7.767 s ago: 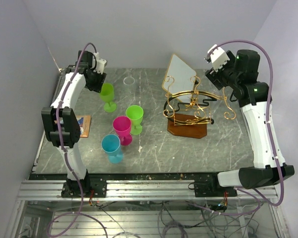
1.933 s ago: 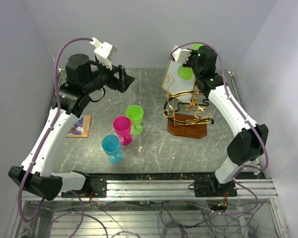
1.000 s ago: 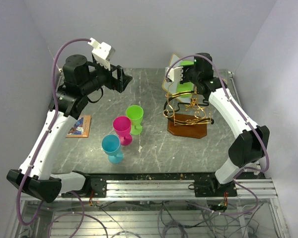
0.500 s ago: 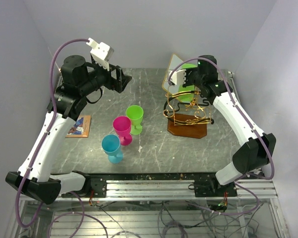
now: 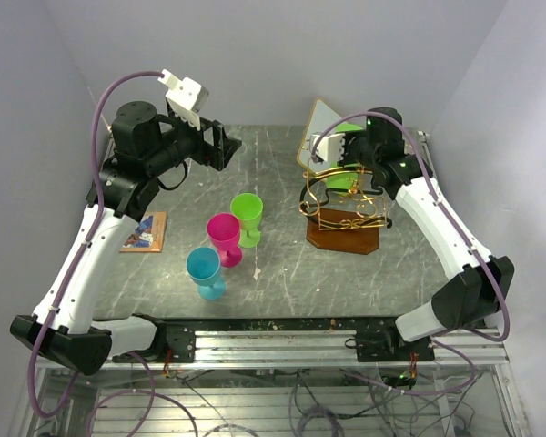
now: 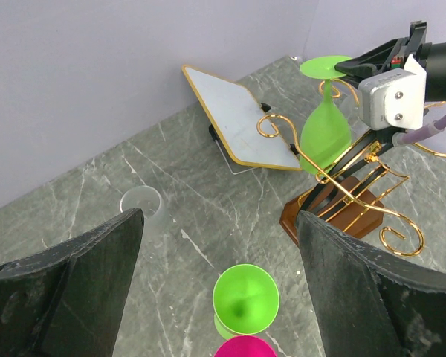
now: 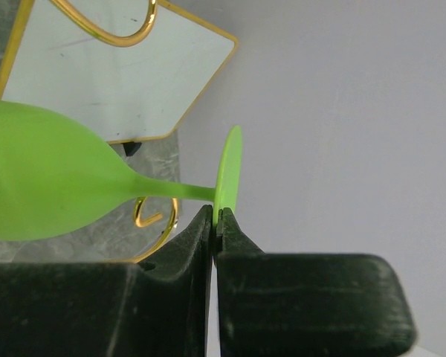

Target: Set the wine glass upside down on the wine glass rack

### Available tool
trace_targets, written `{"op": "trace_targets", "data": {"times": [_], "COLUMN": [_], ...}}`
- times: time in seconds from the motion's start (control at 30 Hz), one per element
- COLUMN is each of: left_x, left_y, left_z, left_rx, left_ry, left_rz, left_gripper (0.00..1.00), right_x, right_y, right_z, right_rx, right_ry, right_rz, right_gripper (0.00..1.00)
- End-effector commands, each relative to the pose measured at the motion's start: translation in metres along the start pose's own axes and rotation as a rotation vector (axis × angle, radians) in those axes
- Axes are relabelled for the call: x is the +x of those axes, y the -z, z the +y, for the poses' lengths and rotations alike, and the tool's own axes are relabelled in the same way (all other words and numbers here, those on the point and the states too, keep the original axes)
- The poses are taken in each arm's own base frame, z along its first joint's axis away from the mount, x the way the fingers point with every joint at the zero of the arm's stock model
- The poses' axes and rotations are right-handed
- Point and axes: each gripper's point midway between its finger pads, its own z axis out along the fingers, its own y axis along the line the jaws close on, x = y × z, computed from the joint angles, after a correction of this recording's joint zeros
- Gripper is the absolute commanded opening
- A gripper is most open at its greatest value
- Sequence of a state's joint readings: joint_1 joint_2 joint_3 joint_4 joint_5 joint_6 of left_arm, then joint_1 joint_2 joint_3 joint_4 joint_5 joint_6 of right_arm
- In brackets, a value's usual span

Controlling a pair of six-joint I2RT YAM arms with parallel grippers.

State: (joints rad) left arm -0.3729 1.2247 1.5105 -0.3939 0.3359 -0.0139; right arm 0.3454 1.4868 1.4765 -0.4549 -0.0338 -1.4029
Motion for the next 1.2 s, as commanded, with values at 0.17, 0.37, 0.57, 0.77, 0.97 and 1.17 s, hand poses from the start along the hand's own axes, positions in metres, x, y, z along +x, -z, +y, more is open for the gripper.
{"op": "trace_targets", "data": {"times": [0.17, 0.37, 0.57, 0.77, 0.97, 1.17], "left_x": [-0.007, -0.006, -0.006, -0.005, -0.004, -0.004], "left_y": [0.004, 0.004, 0.005, 0.006, 0.005, 0.005], "left_z": [-0.001, -0.002, -0.003, -0.004, -0.004, -0.005], "left_rx": [-0.002, 0.006, 0.008, 0.011, 0.016, 0.018], "left_ry": [-0.028, -0.025, -0.026, -0.026, -0.025, -0.025], "left_rz": [-0.031, -0.031, -0.032, -0.031, -0.030, -0.030], "left_gripper": [0.95, 0.95, 0.95, 0.95, 0.95, 0.95], "right_x": [0.002, 0.007, 0.011, 0.018, 0.027, 0.034], "right_y": [0.017, 0.021, 0.026, 0.027, 0.029, 0.031], "right_z": [-0.003, -0.001, -0.004, -0.002, -0.002, -0.010], "right_rx": [0.046, 0.075, 0.109, 0.130, 0.157, 0.188], "right_ry": [-0.055, -0.070, -0.088, -0.103, -0.119, -0.128], "right_rz": [0.018, 0.042, 0.060, 0.100, 0.151, 0.193], "right_gripper": [0.00, 0.00, 0.00, 0.00, 0.00, 0.00]}}
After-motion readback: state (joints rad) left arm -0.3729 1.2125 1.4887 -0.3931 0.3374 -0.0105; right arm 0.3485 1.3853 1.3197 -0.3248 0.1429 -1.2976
